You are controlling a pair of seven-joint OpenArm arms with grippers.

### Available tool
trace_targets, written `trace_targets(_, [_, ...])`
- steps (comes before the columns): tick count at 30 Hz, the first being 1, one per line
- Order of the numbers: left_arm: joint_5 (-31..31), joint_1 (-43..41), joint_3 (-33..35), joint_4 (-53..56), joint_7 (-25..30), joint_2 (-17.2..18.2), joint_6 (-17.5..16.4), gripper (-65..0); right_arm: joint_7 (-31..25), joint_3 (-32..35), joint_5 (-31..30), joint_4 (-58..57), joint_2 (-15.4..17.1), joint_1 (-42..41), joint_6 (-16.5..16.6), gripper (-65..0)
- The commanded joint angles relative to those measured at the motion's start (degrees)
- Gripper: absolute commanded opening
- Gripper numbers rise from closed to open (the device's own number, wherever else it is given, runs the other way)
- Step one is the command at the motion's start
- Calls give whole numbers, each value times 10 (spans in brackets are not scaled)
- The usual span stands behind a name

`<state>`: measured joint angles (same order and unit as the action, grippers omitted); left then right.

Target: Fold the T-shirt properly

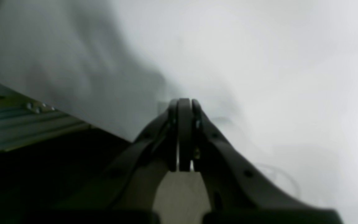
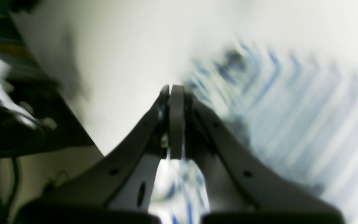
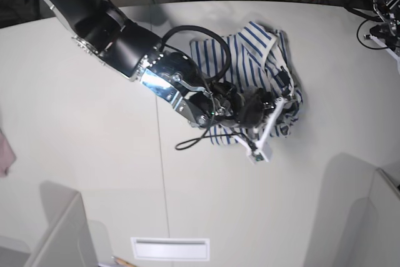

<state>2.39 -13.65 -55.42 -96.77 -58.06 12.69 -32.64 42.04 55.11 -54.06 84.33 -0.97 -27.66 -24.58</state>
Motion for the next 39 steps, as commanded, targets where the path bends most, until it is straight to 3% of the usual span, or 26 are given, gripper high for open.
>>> trace_targets(1, [-1, 2, -3, -4, 4, 12, 2, -650, 3, -8, -4, 20, 0, -5, -10, -650])
trace_targets(6, [-1, 9, 0, 5, 4, 12, 2, -650, 97, -7, -4, 94, 40, 31, -94, -650])
trace_targets(11, [-1, 16, -1, 7, 4, 12, 2, -650, 142, -6, -4, 144, 61, 84, -122, -650])
trace_targets(16, [-1, 17, 1, 7, 4, 13, 2, -650, 141, -2, -3, 121, 55, 109, -119, -650])
trace_targets(22, [-1, 17, 2, 7, 4, 13, 2, -650, 141, 88, -3, 113, 24, 77, -117, -650])
trace_targets(24, [-1, 17, 2, 7, 4, 13, 2, -650, 141, 117, -3, 108, 11, 61, -97, -650])
trace_targets(26, [-1, 17, 2, 7, 4, 13, 2, -650, 141, 132, -3, 112, -6, 49, -45, -650])
trace_targets(28, [-1, 17, 2, 7, 4, 14, 2, -650, 143, 130, -3, 114, -8, 41, -23, -650])
trace_targets(32, [-1, 16, 0, 7, 4, 14, 2, -650, 145, 73, -3, 111, -5, 14, -47, -650])
trace_targets(36, [-1, 10, -1, 7, 4, 11, 2, -650, 142, 7, -2, 85, -4, -18, -47, -650])
trace_targets(39, [-1, 10, -2, 6, 4, 10, 2, -650, 126, -6, -2, 11, -8, -53, -47, -650])
